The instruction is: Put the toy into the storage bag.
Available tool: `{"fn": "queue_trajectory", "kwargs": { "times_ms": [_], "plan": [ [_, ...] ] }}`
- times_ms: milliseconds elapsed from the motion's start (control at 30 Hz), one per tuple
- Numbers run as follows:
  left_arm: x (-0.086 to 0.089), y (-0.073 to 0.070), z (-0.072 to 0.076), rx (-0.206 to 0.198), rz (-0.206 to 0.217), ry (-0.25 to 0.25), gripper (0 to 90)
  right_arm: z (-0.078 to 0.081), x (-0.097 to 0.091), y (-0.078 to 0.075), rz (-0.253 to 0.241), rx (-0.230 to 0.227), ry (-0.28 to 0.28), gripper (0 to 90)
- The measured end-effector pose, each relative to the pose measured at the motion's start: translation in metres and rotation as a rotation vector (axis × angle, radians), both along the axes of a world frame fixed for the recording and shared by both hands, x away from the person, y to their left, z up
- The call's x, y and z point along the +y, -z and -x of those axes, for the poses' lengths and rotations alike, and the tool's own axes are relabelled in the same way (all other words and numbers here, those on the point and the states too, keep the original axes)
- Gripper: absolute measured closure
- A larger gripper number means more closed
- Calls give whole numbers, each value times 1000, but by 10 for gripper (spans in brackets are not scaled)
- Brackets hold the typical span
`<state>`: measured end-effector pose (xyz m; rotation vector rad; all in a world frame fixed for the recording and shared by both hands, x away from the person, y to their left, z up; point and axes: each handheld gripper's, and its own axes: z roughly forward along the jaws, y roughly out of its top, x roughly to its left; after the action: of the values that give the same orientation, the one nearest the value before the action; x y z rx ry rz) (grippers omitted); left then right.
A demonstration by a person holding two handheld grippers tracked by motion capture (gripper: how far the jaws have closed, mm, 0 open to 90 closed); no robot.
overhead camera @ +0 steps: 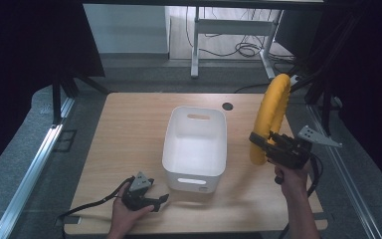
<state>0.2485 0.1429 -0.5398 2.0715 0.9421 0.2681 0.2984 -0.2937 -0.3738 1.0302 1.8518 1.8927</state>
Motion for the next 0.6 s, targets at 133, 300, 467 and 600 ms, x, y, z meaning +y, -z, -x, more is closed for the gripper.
{"fn": "queue_trajectory", "kwargs": {
  "times_ms": [133, 300, 467, 600],
  "plan": [
    [0, 0, 0, -1, -2, 1, 191, 5, 14, -5, -22, -43, 48, 506],
    [0, 0, 0, 0, -2, 3, 191, 9, 29, -6, -46, -69, 81, 505],
    [0, 0, 0, 0, -2, 2, 191, 8, 35, -4, -88, -72, 109, 504],
    [0, 0, 0, 2, 2, -3, 191, 6, 39, -5, -82, -78, 118, 504]
  ]
}}
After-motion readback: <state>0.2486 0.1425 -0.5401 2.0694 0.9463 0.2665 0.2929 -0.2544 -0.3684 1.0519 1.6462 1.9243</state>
